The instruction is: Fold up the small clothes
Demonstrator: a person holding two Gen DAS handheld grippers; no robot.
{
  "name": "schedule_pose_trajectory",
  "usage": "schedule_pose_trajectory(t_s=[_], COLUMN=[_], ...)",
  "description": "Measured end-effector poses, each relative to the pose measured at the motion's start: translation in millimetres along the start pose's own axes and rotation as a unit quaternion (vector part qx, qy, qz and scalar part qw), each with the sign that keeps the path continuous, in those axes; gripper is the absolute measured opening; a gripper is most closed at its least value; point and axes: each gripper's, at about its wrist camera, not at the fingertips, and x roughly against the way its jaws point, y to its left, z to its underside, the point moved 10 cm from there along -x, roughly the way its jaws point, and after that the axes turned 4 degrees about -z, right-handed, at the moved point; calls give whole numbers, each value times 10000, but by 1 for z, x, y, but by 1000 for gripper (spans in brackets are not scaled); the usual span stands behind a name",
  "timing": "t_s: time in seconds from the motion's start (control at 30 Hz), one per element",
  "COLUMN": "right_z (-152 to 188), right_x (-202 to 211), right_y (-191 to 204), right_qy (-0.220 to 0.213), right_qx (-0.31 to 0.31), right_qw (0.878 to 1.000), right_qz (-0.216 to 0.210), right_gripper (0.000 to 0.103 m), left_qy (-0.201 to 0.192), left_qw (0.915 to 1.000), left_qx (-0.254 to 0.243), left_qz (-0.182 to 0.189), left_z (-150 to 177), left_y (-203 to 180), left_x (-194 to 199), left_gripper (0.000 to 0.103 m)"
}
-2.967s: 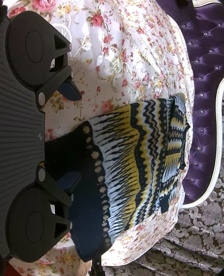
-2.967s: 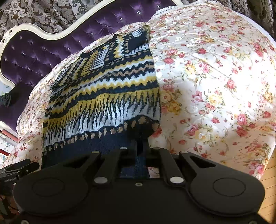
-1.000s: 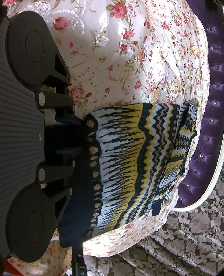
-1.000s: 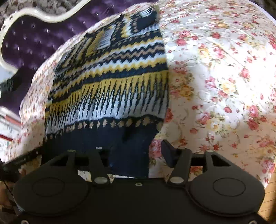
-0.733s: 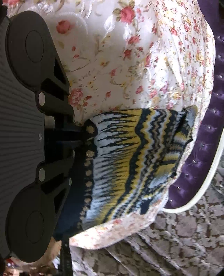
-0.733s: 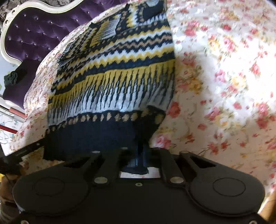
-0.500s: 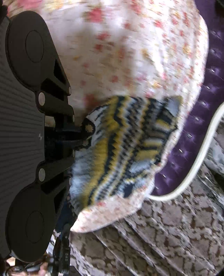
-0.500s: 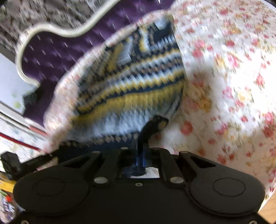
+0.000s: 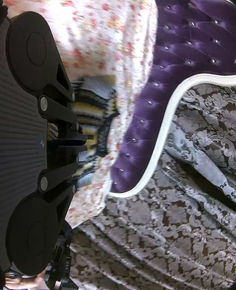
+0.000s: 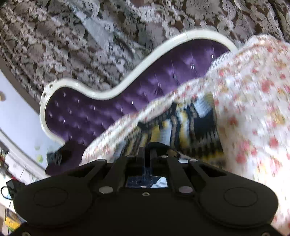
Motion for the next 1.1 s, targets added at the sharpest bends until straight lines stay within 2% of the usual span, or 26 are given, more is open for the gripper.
schedule_pose_trajectory(t_s=[0.2,0.43,0.67,0.83,0.87,0.93,0.97,1.0,1.03,1.07,1.1], right_z=[-46,-75,-78,-70,-69,-68,-68,-68,-69,-71,-74], right_x=[-53,-117,-176,-199,-201,-205,-206,-205,-202,-200,-196], right_y=[-13,-46,-83,-107,-111,-117,-118,-119,-119,-118,-116], right_qy=[-311,-255,15,150,171,185,172,144,76,-13,-104], right_qx=[226,300,307,245,210,131,113,122,167,240,317], right_qw=[9987,9967,9940,9912,9912,9917,9918,9917,9912,9905,9899], right_qz=[344,716,1046,1292,1297,1262,1262,1276,1312,1354,1381], right_gripper=[12,12,12,13,14,19,20,27,36,54,64], left_qy=[-224,-116,241,154,150,181,178,156,128,111,97], left_qw=[9994,9978,9941,9886,9878,9871,9874,9877,9876,9871,9863], left_qx=[-35,-21,-3,-204,-217,-123,-69,-45,-70,-129,-207], left_qz=[-274,-652,-1061,-1485,-1534,-1583,-1573,-1554,-1562,-1593,-1634], left_z=[-41,-60,-51,-48,-49,-51,-51,-53,-54,-55,-57], left_y=[16,42,68,85,87,92,93,93,92,91,88], left_x=[-53,-128,-194,-213,-214,-215,-213,-211,-208,-206,-204], left_gripper=[5,5,5,6,10,19,30,35,36,36,37])
